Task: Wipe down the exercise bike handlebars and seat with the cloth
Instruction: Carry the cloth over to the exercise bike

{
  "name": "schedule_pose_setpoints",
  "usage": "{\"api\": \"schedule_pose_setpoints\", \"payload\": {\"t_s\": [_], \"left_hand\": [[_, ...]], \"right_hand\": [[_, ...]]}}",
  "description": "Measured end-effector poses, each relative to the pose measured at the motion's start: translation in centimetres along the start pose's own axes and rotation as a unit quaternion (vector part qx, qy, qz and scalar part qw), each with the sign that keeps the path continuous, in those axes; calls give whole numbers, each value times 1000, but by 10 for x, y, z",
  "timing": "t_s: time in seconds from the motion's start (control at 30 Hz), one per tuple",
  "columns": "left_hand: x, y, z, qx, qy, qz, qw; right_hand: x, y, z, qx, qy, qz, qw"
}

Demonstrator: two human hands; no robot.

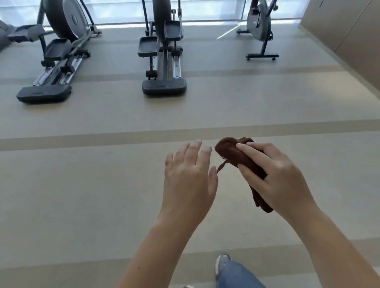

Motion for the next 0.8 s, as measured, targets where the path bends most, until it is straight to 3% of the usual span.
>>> {"api": "schedule_pose_setpoints", "payload": {"t_s": [0.3, 0.8], "left_hand": [[73, -181, 24, 78, -32, 8, 996], [161, -500, 105, 79, 1, 17, 997]], "right_hand": [[32, -169, -71, 18, 35, -22, 999], [75, -483, -183, 60, 5, -59, 996]]}}
Point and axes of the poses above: each hand's wrist, its own y-axis away from the middle knuckle, its own x-axis out of the palm, z = x × y, the point moved 9 cm from there along -y, towards the middle knuckle, and after that the axes turned 1 degree about x, right-handed, at the moved point
